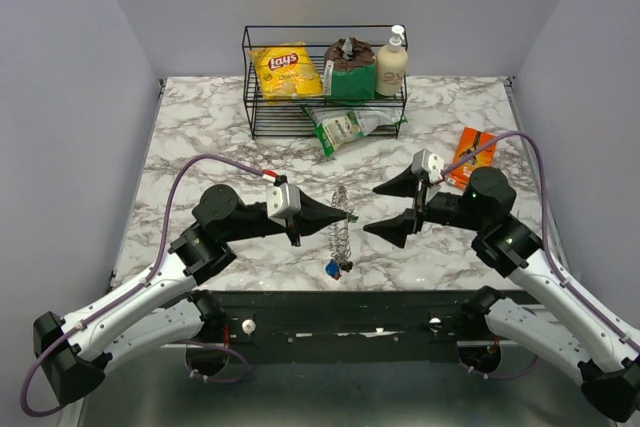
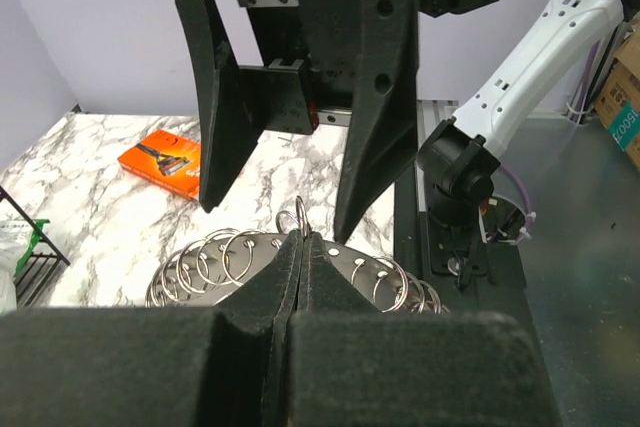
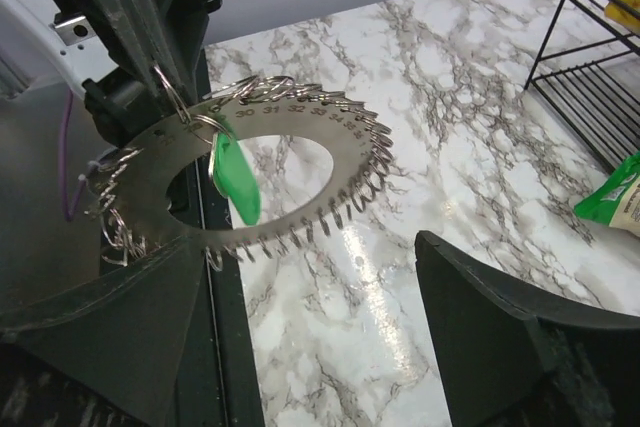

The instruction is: Put the keys on the keyring

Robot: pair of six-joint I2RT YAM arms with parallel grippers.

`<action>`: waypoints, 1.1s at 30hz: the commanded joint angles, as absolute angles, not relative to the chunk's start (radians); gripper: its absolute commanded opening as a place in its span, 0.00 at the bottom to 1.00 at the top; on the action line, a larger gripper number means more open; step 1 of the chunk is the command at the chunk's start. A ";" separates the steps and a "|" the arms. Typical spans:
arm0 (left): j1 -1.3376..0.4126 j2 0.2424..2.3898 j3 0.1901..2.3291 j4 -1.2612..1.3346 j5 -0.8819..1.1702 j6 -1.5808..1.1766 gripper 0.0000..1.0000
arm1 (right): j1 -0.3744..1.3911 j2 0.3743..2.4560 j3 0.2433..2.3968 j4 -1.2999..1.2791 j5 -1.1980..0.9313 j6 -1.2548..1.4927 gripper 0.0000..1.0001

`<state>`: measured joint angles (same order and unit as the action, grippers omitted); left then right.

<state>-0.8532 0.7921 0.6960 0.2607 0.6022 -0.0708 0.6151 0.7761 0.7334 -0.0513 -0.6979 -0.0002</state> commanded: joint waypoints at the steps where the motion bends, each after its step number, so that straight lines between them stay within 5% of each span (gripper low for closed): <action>1: -0.859 0.779 0.706 0.301 0.575 -0.054 0.00 | 0.614 0.752 0.716 -0.032 -0.692 -0.006 0.95; 33: -0.859 0.836 0.693 0.304 0.530 -0.031 0.00 | 0.614 0.715 0.687 -0.009 -0.704 -0.003 1.00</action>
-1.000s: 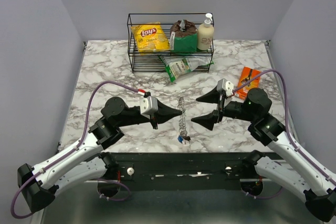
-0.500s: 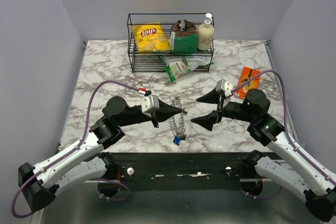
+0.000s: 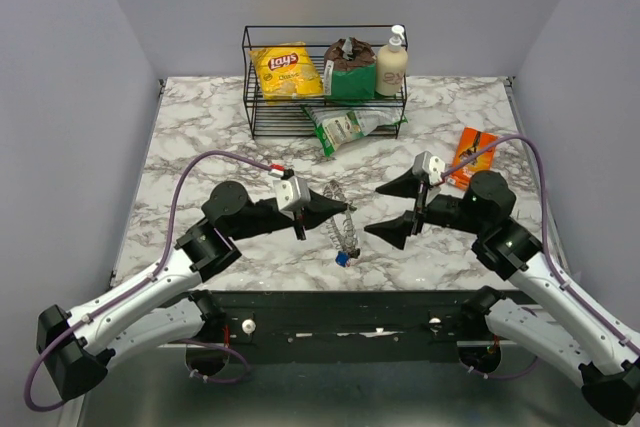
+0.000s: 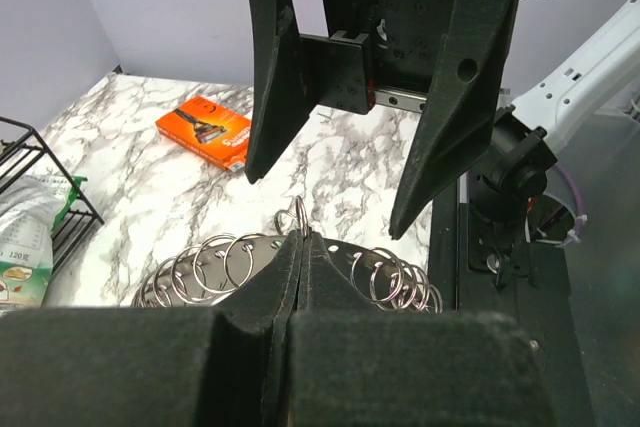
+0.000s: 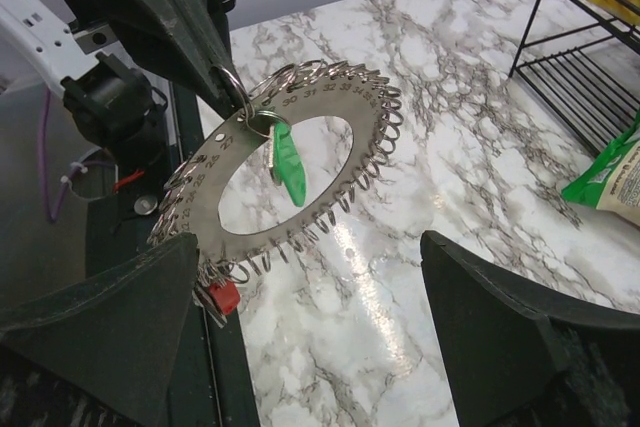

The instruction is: Put the keys on the keyring

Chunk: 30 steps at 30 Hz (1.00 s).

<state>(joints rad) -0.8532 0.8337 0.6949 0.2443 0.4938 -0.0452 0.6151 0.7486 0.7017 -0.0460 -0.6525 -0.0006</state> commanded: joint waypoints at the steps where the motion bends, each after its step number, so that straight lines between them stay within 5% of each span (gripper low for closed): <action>1: -0.859 0.839 0.693 0.302 0.543 -0.031 0.00 | 0.614 0.707 0.689 0.023 -0.718 -0.003 1.00; 12: -0.859 0.893 0.736 0.290 0.732 -0.072 0.00 | 0.615 0.736 0.767 0.184 -1.064 0.081 0.86; 18: -0.859 0.884 0.733 0.301 0.716 -0.077 0.00 | 0.615 0.796 0.769 0.248 -1.126 0.129 0.68; 30: -0.859 0.885 0.758 0.305 0.744 -0.097 0.00 | 0.615 0.854 0.744 0.258 -1.091 0.118 0.65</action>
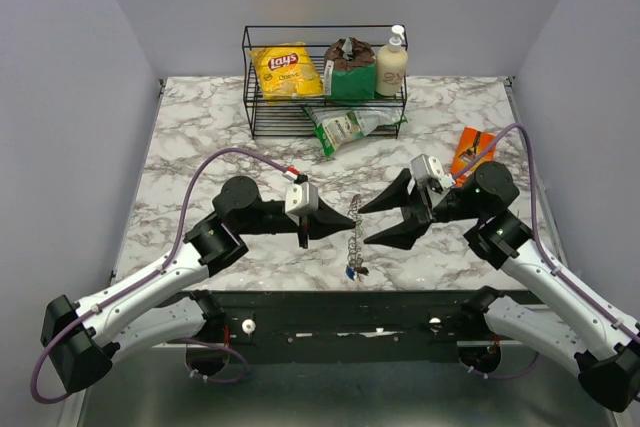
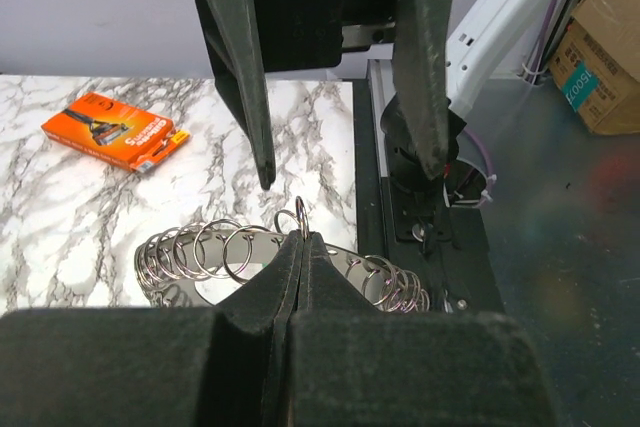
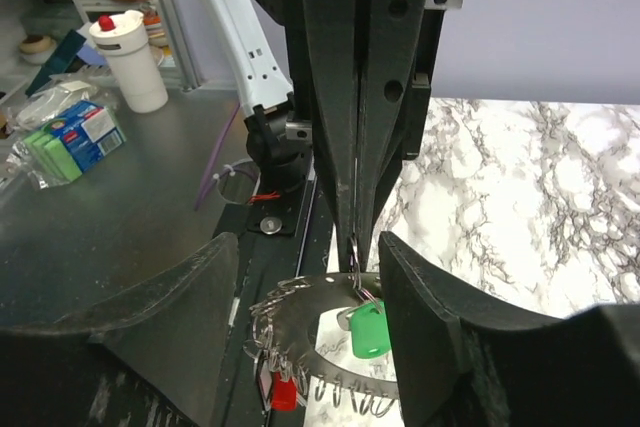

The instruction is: Put the keys on the keyring

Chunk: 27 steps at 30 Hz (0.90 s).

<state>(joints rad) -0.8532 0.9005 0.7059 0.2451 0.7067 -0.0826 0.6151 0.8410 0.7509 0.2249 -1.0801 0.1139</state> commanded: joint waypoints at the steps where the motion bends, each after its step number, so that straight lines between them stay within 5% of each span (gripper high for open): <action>1: -0.859 0.882 0.759 0.308 0.744 -0.097 0.00 | 0.615 0.862 0.741 0.253 -1.085 0.114 0.65; 9: -0.859 0.867 0.764 0.311 0.752 -0.107 0.00 | 0.615 0.876 0.730 0.261 -1.075 0.112 0.55; 20: -0.859 0.857 0.744 0.394 0.762 -0.152 0.00 | 0.615 0.859 0.736 0.215 -1.058 0.084 0.12; 24: -0.859 0.870 0.744 0.399 0.772 -0.164 0.00 | 0.615 0.839 0.736 0.210 -1.048 0.086 0.11; 27: -0.859 0.873 0.744 0.396 0.776 -0.166 0.00 | 0.615 0.822 0.735 0.209 -1.032 0.089 0.21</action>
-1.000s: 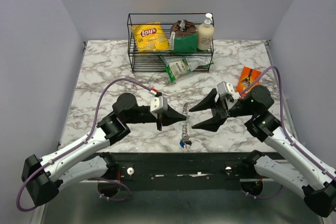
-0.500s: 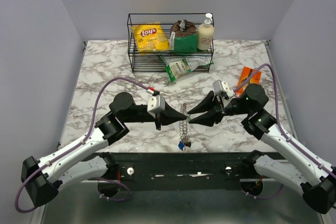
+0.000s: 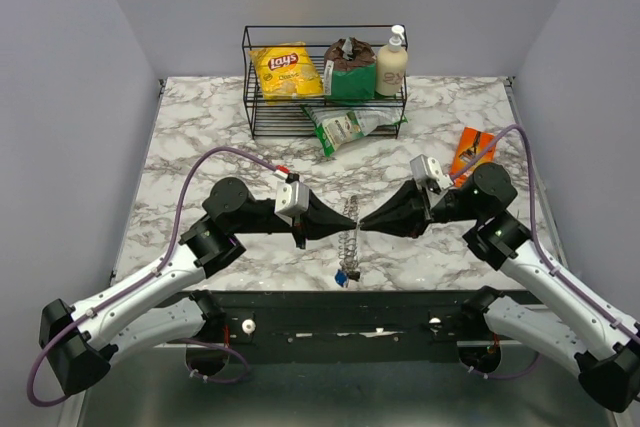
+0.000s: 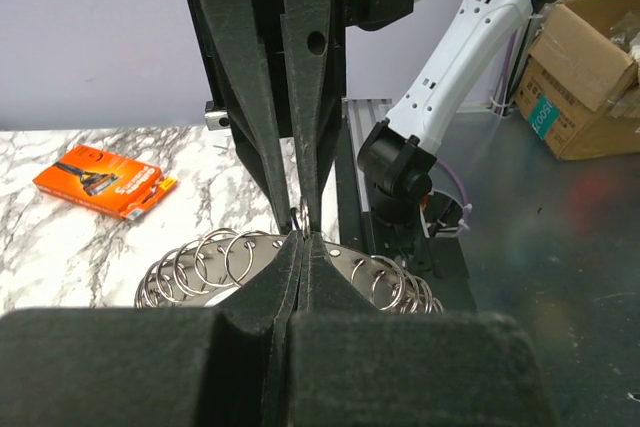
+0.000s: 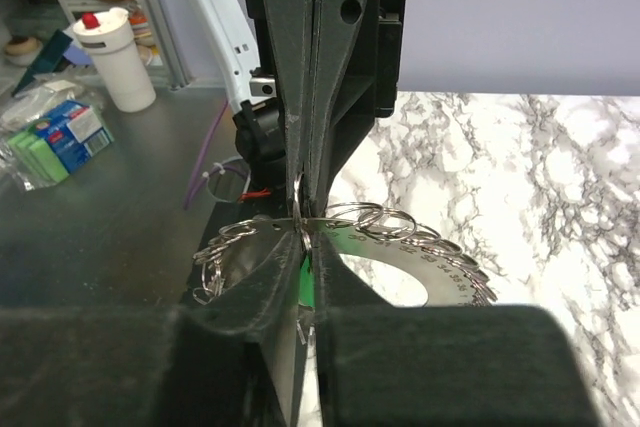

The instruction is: Put the keys on the keyring

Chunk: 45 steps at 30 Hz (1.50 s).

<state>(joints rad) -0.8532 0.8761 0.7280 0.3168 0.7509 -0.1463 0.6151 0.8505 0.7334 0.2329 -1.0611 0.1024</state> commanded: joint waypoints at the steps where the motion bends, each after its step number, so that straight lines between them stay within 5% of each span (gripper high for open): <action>1: -0.859 0.874 0.744 0.397 0.778 -0.167 0.00 | 0.615 0.819 0.733 0.215 -1.028 0.092 0.24; 5: -0.859 0.871 0.744 0.393 0.773 -0.166 0.00 | 0.615 0.810 0.730 0.219 -1.031 0.106 0.37; 18: -0.859 0.885 0.750 0.396 0.779 -0.173 0.00 | 0.615 0.841 0.736 0.252 -1.051 0.138 0.43; 25: -0.861 0.899 0.755 0.385 0.782 -0.173 0.00 | 0.615 0.854 0.735 0.295 -1.063 0.176 0.36; 35: -0.861 0.879 0.755 0.373 0.762 -0.163 0.00 | 0.614 0.853 0.736 0.262 -1.071 0.147 0.01; 39: -0.861 0.874 0.776 0.335 0.750 -0.149 0.00 | 0.615 0.842 0.739 0.238 -1.049 0.124 0.01; 45: -0.861 0.864 0.830 0.190 0.749 -0.084 0.37 | 0.615 0.842 0.758 0.195 -1.034 0.095 0.01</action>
